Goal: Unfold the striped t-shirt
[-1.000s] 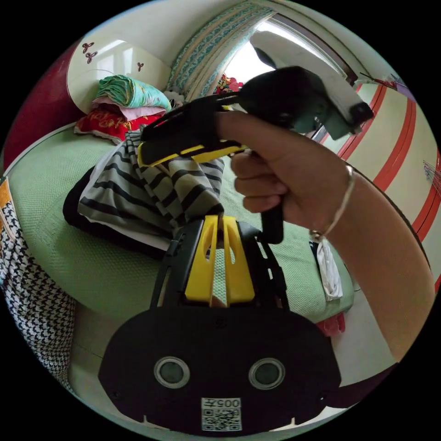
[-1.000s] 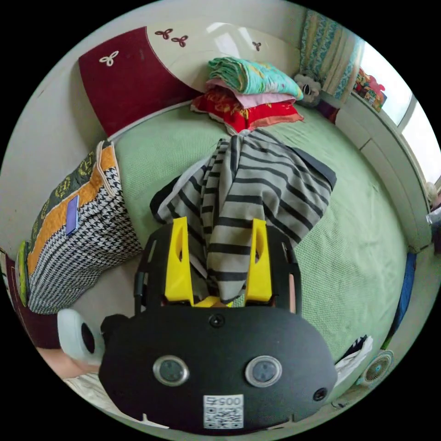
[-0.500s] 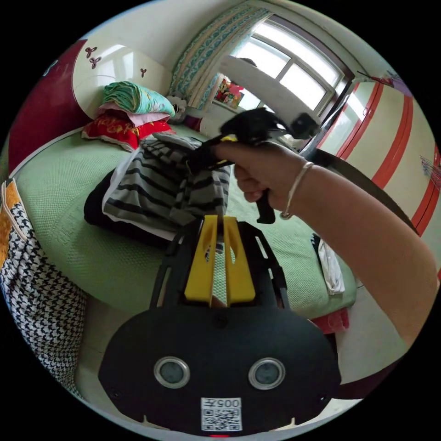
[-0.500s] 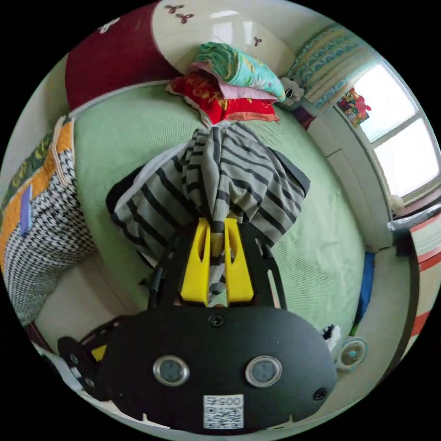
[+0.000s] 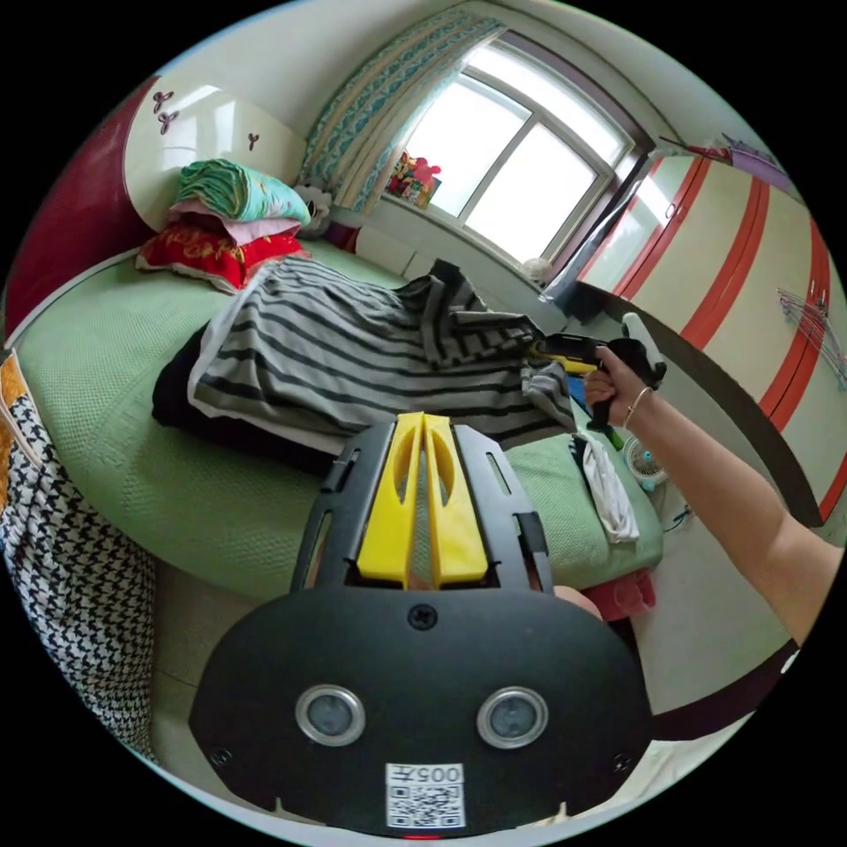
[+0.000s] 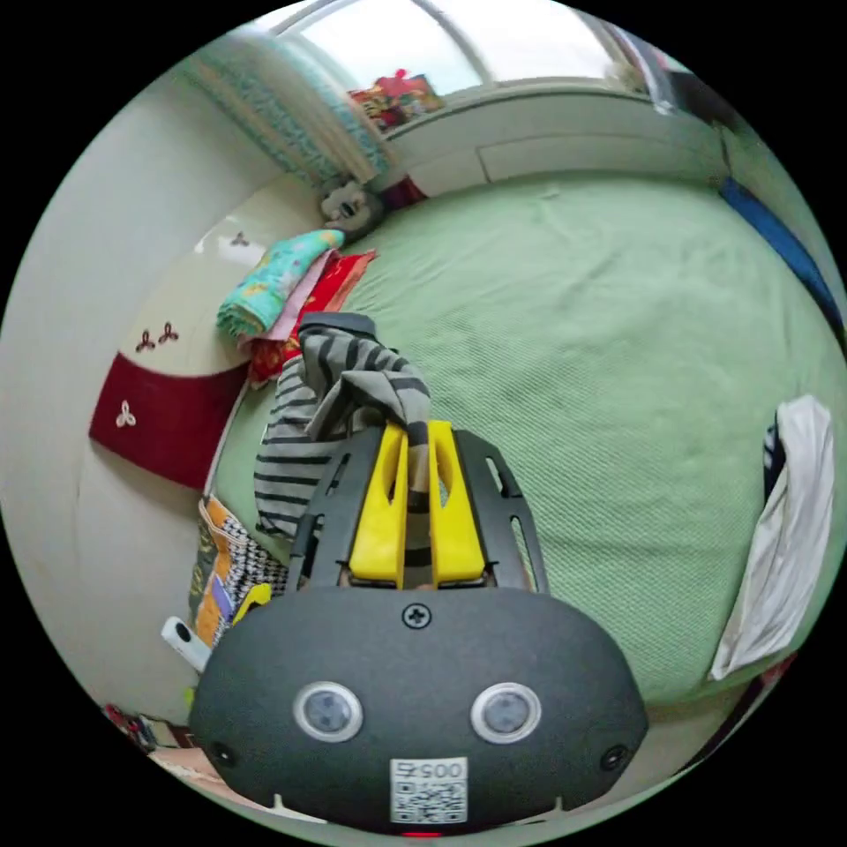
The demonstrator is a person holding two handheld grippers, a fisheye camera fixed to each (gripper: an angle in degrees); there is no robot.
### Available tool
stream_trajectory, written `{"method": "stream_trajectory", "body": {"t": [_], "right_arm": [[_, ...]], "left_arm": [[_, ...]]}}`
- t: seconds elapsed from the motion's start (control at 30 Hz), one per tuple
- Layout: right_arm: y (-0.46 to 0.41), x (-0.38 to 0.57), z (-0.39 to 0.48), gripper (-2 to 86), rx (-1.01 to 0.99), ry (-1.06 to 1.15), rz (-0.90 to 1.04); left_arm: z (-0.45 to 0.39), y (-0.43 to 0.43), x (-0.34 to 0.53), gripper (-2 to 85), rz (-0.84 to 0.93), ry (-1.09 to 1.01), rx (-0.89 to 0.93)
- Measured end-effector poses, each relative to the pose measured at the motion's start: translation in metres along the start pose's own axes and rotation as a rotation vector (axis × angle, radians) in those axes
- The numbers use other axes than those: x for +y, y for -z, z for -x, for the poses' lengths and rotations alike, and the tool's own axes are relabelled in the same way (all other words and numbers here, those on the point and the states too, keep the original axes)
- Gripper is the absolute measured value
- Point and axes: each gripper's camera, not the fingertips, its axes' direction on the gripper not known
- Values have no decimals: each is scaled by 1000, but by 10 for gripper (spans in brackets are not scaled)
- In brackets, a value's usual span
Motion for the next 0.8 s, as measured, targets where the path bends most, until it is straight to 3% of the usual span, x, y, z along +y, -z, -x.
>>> {"method": "stream_trajectory", "body": {"t": [0.13,0.5,0.67,0.8], "right_arm": [[12,5,-63,-6,-149,-148,-5],[66,24,-202,-3,48,-228,77],[98,50,-259,26,-51,-262,131],[128,67,-267,63,103,-209,99]], "left_arm": [[-22,-33,2,-7,84,-30,6],[-92,-114,1,-7,229,-136,18],[-125,-162,-1,-6,319,-196,-5],[-137,-191,-11,-6,368,-239,-56]]}}
